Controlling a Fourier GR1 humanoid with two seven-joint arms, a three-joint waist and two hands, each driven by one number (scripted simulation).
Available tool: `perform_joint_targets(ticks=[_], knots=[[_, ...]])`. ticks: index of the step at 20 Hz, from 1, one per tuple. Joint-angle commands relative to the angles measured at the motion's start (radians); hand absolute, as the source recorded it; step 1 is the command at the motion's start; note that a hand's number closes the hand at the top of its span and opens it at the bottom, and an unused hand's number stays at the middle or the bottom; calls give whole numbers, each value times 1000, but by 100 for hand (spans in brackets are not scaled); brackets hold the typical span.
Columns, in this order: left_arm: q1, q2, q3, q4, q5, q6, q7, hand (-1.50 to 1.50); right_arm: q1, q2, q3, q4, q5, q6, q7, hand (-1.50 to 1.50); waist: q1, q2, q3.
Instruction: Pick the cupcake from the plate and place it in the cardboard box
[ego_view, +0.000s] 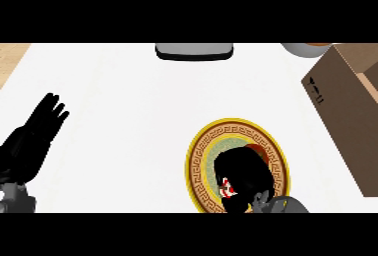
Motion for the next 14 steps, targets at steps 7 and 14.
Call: perform_joint_targets(ticks=[7,14], knots=[[13,-11,-8,-10,1,-16,-13,0,-213,-32,-467,339,13,-173,138,150,22,15,1],[30,-9,9,-28,3,-16,-3,0,-455,-70,-522,606,100,-290,114,150,20,5,1]])
